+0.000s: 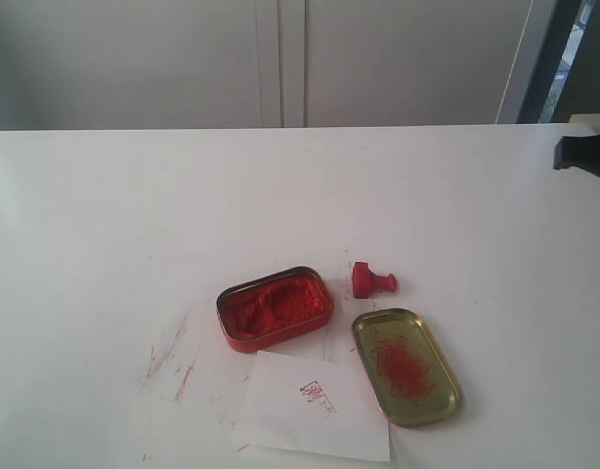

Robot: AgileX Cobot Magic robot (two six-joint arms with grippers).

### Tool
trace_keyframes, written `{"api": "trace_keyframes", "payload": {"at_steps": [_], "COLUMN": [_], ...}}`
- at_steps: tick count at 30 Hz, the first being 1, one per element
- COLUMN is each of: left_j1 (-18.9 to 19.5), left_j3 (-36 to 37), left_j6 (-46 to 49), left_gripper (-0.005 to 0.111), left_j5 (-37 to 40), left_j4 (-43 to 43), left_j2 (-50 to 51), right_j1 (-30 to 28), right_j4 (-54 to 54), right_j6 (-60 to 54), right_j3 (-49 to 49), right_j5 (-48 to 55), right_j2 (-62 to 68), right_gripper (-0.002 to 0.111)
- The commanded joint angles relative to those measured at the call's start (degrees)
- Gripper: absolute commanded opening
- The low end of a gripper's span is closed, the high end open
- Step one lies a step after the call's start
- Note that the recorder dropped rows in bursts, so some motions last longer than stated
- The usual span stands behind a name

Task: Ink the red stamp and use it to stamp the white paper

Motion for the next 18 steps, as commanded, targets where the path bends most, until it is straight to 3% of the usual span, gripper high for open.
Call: {"api": "trace_keyframes", "payload": {"at_steps": [1,7,18], "left_j1": [0.1,0.1,0.1], "left_j3": [0.3,0.3,0.3], "left_j6": [0.0,0.0,0.0], "left_gripper": [0.000,0.000,0.000], "left_j5": [0.0,0.0,0.0], "left_j4": [-0.1,-0.1,-0.1], "left_j2": [-0.3,-0.3,-0.3], "right_j1": [-1.2,-1.2,-1.2], "right_j4": [-2.7,-4.9,-6.7], "right_j6": [1.9,2.1,1.5], "right_j3": [0.0,1.4,6.2], "right_j5": [4.1,7.6,3.0], "right_j2": [-2.8,-6.3,-11.8], "right_gripper": [0.000,0.000,0.000]}}
